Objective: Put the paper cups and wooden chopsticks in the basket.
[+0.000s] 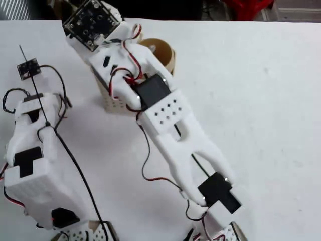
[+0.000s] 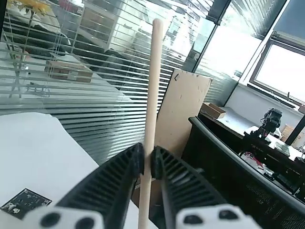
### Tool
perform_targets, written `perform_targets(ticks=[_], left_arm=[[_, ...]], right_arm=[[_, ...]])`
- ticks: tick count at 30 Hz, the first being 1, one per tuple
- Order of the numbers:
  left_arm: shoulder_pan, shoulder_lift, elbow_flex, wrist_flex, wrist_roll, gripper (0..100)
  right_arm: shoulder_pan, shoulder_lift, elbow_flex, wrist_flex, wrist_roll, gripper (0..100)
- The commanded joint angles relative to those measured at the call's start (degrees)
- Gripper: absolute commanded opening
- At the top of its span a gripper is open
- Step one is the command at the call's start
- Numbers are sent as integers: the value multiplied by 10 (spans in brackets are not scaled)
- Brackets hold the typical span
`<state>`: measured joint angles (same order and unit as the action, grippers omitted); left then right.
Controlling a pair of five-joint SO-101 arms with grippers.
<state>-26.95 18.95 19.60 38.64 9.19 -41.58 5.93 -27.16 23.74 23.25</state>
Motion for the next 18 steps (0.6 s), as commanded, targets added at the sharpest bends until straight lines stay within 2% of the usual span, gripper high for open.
perform_targets(ticks=[1,8,14,18], left_arm=[[8,-2,-18,-9,-4,203],[8,-2,-17,-9,-4,203],[8,-2,-18,-9,-4,203],[8,-2,-18,-9,-4,203]], right_arm=[[3,-15,47,-55,-3,15],[5,-64,264,-236,-1,15],[25,-103,333,-242,-1,25],[30,-153,376,-229,-2,119]])
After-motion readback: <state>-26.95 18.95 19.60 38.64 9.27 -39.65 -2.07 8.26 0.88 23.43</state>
